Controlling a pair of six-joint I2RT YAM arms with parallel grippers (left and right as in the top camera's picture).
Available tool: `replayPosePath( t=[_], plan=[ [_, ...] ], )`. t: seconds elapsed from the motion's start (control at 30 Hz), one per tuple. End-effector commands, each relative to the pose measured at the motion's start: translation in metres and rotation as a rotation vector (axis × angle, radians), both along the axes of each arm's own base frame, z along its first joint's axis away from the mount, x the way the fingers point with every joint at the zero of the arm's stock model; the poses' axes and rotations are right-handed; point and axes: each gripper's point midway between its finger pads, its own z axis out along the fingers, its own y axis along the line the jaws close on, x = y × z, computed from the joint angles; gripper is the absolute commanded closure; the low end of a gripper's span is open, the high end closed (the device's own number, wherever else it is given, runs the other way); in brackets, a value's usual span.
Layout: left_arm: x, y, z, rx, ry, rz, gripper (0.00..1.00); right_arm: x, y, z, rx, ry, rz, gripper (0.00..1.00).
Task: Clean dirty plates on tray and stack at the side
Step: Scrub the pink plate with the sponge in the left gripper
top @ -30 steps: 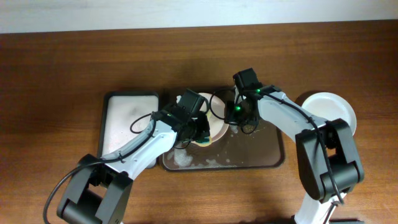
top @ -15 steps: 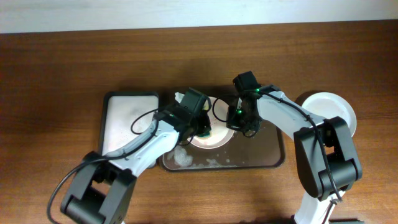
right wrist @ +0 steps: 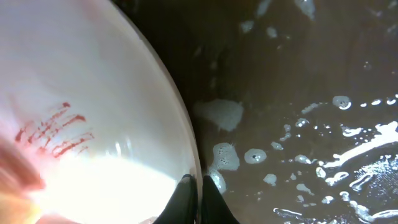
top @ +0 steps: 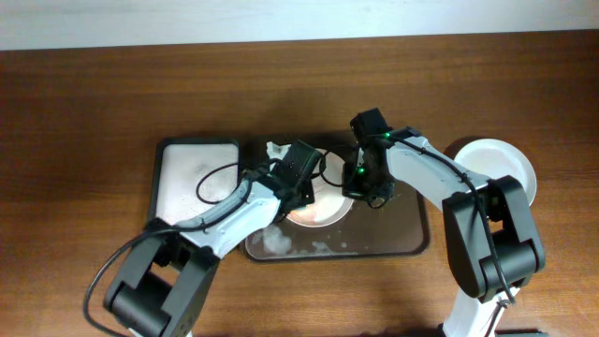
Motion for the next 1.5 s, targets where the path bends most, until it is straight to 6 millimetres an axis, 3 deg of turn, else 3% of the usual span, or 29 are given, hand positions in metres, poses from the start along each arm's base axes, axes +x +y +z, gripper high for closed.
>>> replayPosePath(
  t=[0.0,0.23,0.3,0.37,0.43,0.5,0.53,0.67,0.77,0.87,1.0,1.13,1.23,1.27,1.3,1.47],
  plan=[
    [0.013,-0.022,0.015,-0.078,-0.083,-0.062,1.00,-0.002,-0.018,-0.010,-0.110,-0.012,0.038,0.96],
    [0.030,-0.060,-0.021,-0.214,-0.093,-0.111,1.00,-0.003,-0.018,-0.010,-0.110,-0.008,0.038,0.96],
    [0.025,-0.047,-0.038,-0.133,-0.066,-0.087,1.00,-0.003,-0.018,-0.010,-0.110,-0.008,0.038,0.96],
    [0.015,-0.011,-0.048,0.033,-0.025,-0.030,1.00,-0.003,-0.018,-0.010,-0.110,-0.007,0.038,0.96],
    [0.008,0.003,-0.038,0.096,-0.015,-0.025,1.00,-0.005,-0.020,-0.010,-0.116,-0.003,0.045,0.96],
    [0.001,-0.023,-0.008,0.031,-0.041,-0.273,1.00,-0.001,-0.029,-0.011,-0.170,-0.030,0.105,0.96],
    [-0.001,-0.026,-0.004,0.021,-0.041,-0.310,1.00,0.002,-0.035,-0.011,-0.210,-0.049,0.117,0.96],
    [-0.002,-0.028,-0.004,0.001,-0.030,-0.317,1.00,0.026,-0.026,-0.009,-0.201,-0.199,0.443,0.96],
    [-0.002,-0.034,-0.002,-0.020,-0.040,-0.329,1.00,0.026,0.002,-0.004,-0.043,-0.237,0.518,0.96],
    [0.010,-0.054,0.011,-0.116,-0.105,-0.343,1.00,0.013,0.032,0.005,0.152,-0.221,0.529,0.96],
    [0.015,-0.060,0.009,-0.188,-0.096,-0.235,1.00,0.007,0.040,0.008,0.213,-0.205,0.528,0.96],
    [0.014,-0.049,-0.020,-0.142,-0.047,-0.154,1.00,0.004,0.039,0.008,0.212,-0.191,0.527,0.96],
    [0.013,-0.004,-0.030,0.076,-0.044,-0.064,1.00,0.004,0.039,0.007,0.211,-0.188,0.523,0.96],
    [0.013,0.003,-0.030,0.109,-0.047,-0.052,1.00,0.003,0.038,0.007,0.211,-0.186,0.523,0.96],
    [0.013,0.006,-0.021,0.113,-0.055,-0.049,1.00,0.003,0.038,0.007,0.210,-0.181,0.522,0.96],
    [0.015,0.005,0.069,0.043,-0.212,-0.096,1.00,0.004,0.023,0.001,0.120,-0.152,0.467,0.96]
  ],
)
